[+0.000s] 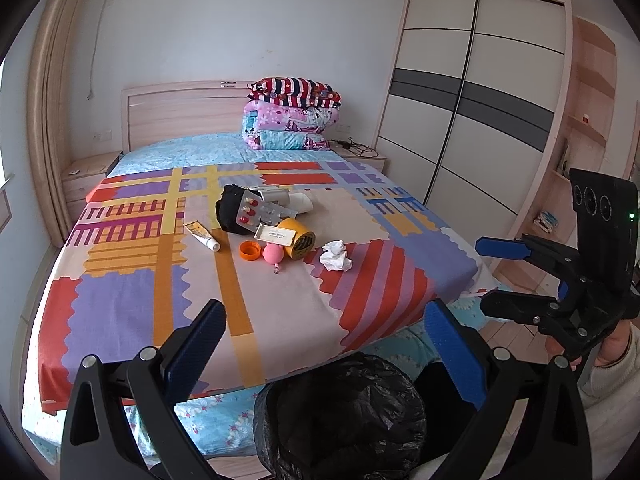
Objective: Collect trash
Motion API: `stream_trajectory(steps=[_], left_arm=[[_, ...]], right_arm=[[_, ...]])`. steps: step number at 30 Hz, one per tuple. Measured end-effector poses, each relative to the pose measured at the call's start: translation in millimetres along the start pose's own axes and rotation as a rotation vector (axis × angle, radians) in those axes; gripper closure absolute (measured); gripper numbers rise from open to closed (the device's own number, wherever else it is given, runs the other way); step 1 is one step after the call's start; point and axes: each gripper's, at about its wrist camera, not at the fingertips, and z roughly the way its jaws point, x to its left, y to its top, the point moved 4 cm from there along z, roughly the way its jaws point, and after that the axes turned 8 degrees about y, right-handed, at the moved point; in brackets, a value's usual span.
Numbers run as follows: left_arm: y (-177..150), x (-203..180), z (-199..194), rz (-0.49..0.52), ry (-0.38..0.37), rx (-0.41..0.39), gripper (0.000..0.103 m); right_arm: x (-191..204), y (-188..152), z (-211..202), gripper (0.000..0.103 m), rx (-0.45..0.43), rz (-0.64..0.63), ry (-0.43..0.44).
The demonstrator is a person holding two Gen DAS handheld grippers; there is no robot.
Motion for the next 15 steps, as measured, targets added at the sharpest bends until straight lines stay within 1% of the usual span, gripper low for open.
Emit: stream_trajectory(steps=[15], left_arm=[[0.0, 3.6, 0.9, -0.017, -0.006, 0.003, 0.008]], right_arm=[[-0.1, -0.2, -0.3, 0.003, -0.006, 0.002, -0.002]])
